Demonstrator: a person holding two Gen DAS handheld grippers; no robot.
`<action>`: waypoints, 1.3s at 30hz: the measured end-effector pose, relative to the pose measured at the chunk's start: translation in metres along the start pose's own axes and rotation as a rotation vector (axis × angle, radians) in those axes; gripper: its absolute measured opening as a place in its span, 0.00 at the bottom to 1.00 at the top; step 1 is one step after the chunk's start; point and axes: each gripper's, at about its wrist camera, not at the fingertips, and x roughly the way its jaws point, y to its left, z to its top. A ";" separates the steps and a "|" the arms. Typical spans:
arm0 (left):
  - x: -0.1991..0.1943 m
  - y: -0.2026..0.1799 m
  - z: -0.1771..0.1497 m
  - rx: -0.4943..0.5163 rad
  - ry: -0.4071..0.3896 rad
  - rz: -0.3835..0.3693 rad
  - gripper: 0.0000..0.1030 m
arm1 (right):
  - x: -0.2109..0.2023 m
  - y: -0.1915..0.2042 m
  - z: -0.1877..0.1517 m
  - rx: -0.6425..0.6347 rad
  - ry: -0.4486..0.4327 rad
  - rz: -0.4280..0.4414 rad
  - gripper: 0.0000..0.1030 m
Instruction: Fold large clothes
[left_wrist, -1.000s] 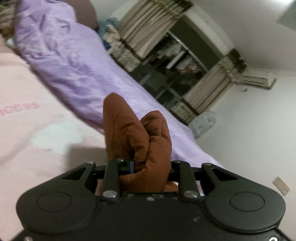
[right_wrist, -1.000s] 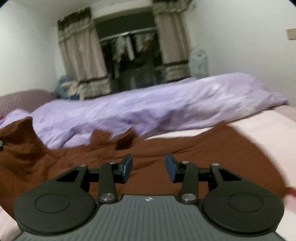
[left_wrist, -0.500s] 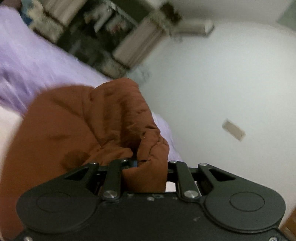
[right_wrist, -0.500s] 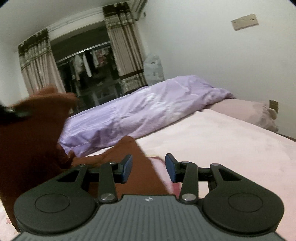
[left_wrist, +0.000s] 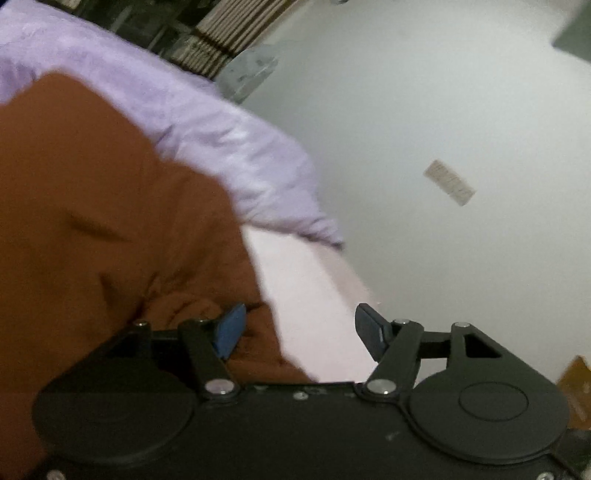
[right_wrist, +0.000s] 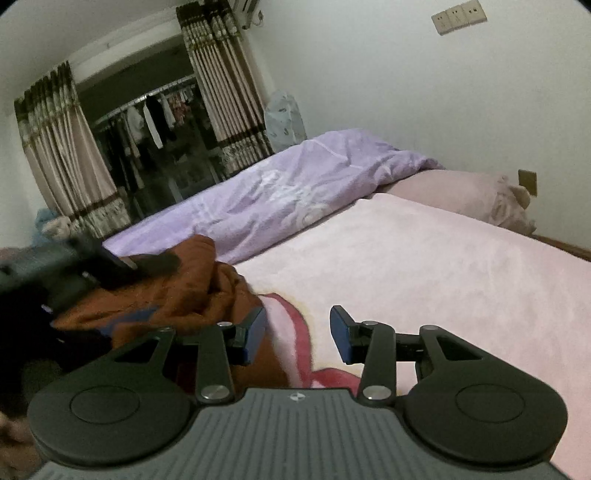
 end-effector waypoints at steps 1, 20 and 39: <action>-0.014 -0.003 0.004 0.012 -0.022 0.004 0.65 | -0.004 0.000 0.002 0.011 -0.001 0.018 0.48; -0.135 0.089 -0.052 0.118 -0.010 0.488 0.65 | 0.049 0.020 -0.013 0.378 0.240 0.362 0.65; -0.113 0.100 -0.052 0.068 0.045 0.565 0.35 | 0.082 -0.008 -0.017 0.283 0.225 0.277 0.18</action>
